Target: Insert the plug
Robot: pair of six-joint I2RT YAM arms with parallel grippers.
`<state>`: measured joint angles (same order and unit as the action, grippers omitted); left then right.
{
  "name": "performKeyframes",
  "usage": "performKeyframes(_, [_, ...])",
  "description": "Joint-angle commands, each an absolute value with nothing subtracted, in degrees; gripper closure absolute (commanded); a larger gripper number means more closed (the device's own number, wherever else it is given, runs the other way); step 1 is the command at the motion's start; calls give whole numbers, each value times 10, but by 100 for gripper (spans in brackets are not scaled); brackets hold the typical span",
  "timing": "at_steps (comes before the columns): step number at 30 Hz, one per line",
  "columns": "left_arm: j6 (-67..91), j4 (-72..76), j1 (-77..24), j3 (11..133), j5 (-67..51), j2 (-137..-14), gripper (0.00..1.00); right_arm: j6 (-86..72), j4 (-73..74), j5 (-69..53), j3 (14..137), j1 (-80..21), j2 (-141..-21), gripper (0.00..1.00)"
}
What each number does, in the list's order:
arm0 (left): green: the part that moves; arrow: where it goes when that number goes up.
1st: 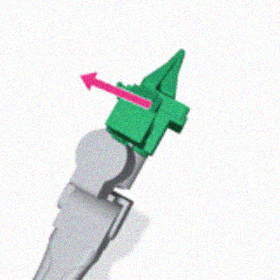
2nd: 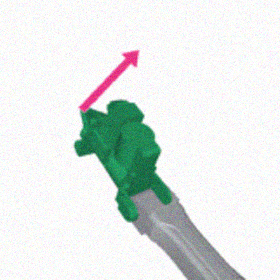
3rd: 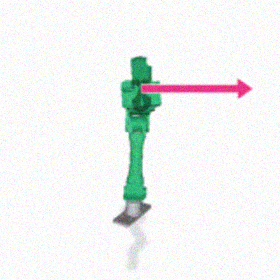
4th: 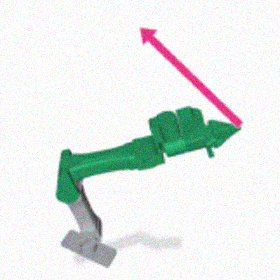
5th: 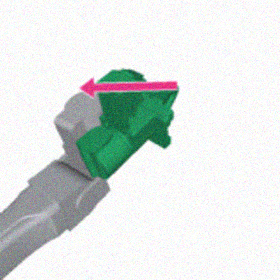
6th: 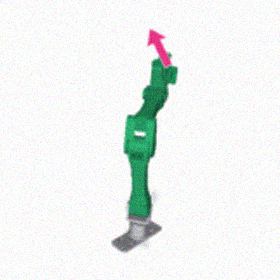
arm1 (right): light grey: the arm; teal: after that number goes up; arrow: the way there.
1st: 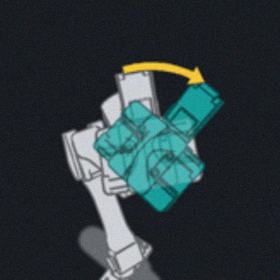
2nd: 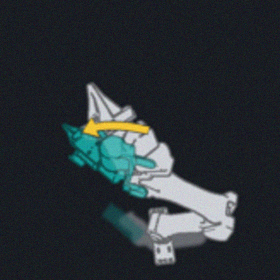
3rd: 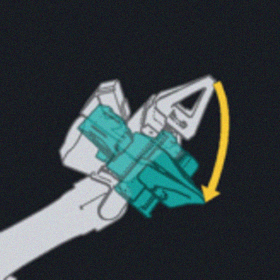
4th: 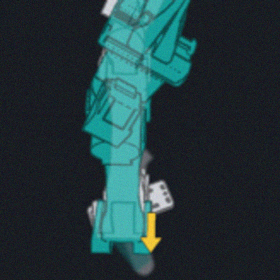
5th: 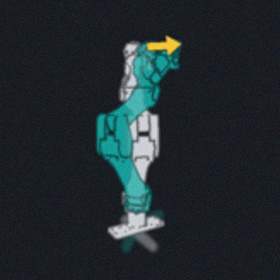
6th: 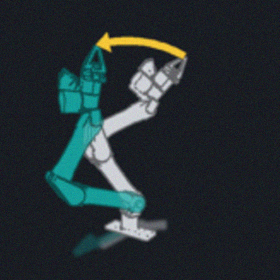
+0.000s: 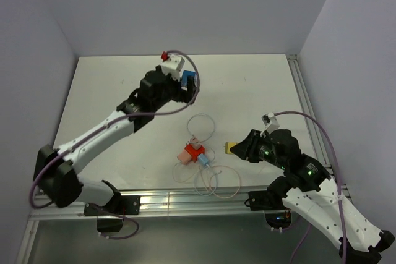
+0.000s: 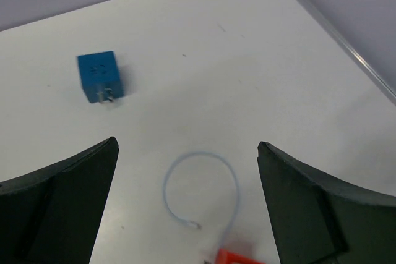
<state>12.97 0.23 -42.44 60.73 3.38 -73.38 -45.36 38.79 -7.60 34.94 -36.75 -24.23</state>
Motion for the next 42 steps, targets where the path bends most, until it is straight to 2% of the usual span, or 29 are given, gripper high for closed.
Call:
performKeyframes(1, [158, -49, -379, 703, 45, -849, 0, -452, 354, -73, 368, -368, -256, 100])
performKeyframes(10, [142, -56, -323, 939, 151, -1144, 1, -447, 351, -77, 363, -367, -266, 100])
performKeyframes(16, [127, -39, -318, 1030, 156, -1250, 1, -446, 352, -79, 361, -367, -269, 100])
performKeyframes(25, [99, 31, -319, 1042, 217, -1316, 1, -447, 345, -86, 356, -365, -270, 100])
performKeyframes(34, [63, 86, -318, 1029, 208, -1343, 2, -453, 335, -89, 355, -365, -279, 100])
performKeyframes(38, [52, 111, -319, 1020, 187, -1346, 11, -454, 333, -90, 356, -365, -281, 100])
performKeyframes(41, [47, 121, -318, 1017, 168, -1346, 27, -456, 337, -91, 356, -365, -280, 100])
performKeyframes(42, [48, 124, -318, 1013, 159, -1345, 38, -456, 337, -91, 356, -366, -280, 100])
